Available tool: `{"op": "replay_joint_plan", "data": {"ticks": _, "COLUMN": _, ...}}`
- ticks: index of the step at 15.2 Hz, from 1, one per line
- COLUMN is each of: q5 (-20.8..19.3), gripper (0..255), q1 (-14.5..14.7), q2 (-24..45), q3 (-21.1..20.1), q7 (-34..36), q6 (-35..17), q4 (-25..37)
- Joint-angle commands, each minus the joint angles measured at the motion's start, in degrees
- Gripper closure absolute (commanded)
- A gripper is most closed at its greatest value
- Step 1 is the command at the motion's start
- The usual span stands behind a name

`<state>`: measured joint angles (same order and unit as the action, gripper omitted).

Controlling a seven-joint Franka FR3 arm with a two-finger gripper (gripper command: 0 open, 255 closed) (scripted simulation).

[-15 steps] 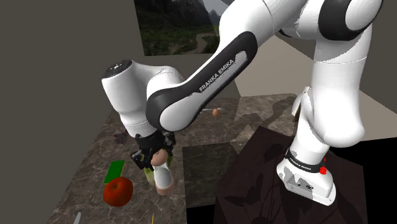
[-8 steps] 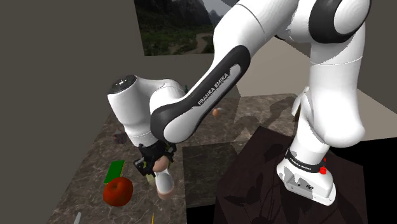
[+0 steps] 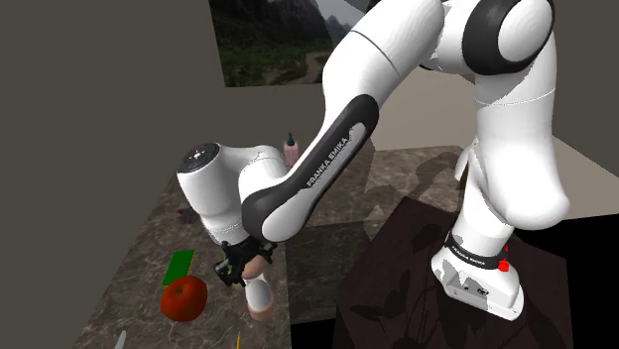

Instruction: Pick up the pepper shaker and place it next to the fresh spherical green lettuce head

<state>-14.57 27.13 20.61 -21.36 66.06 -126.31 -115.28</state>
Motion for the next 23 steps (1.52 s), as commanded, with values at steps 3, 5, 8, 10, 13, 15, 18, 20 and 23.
{"op": "replay_joint_plan", "data": {"ticks": 3, "q5": -1.24, "gripper": 255, "q1": 0.49, "q2": 2.2, "q3": 0.55, "q7": 1.03, "q6": -2.33, "q4": -0.31}}
{"op": "replay_joint_plan", "data": {"ticks": 5, "q5": -1.86, "gripper": 255, "q1": 0.72, "q2": 3.32, "q3": 0.87, "q7": 1.5, "q6": -3.47, "q4": -0.43}}
{"op": "replay_joint_plan", "data": {"ticks": 8, "q5": -2.81, "gripper": 255, "q1": 1.08, "q2": 5.04, "q3": 1.39, "q7": 2.2, "q6": -5.15, "q4": -0.52}}
{"op": "replay_joint_plan", "data": {"ticks": 10, "q5": -3.44, "gripper": 255, "q1": 1.34, "q2": 6.22, "q3": 1.77, "q7": 2.67, "q6": -6.24, "q4": -0.52}}
{"op": "replay_joint_plan", "data": {"ticks": 13, "q5": -4.39, "gripper": 255, "q1": 1.77, "q2": 8.03, "q3": 2.37, "q7": 3.36, "q6": -7.83, "q4": -0.41}}
{"op": "replay_joint_plan", "data": {"ticks": 15, "q5": -4.92, "gripper": 255, "q1": 2.02, "q2": 9.06, "q3": 2.72, "q7": 3.75, "q6": -8.7, "q4": -0.3}}
{"op": "replay_joint_plan", "data": {"ticks": 18, "q5": -4.92, "gripper": 255, "q1": 2.02, "q2": 9.06, "q3": 2.73, "q7": 3.75, "q6": -8.7, "q4": -0.3}}
{"op": "replay_joint_plan", "data": {"ticks": 20, "q5": -4.92, "gripper": 255, "q1": 2.02, "q2": 9.06, "q3": 2.73, "q7": 3.75, "q6": -8.7, "q4": -0.3}}
{"op": "replay_joint_plan", "data": {"ticks": 23, "q5": -4.92, "gripper": 0, "q1": 2.02, "q2": 9.07, "q3": 2.73, "q7": 3.75, "q6": -8.7, "q4": -0.3}}
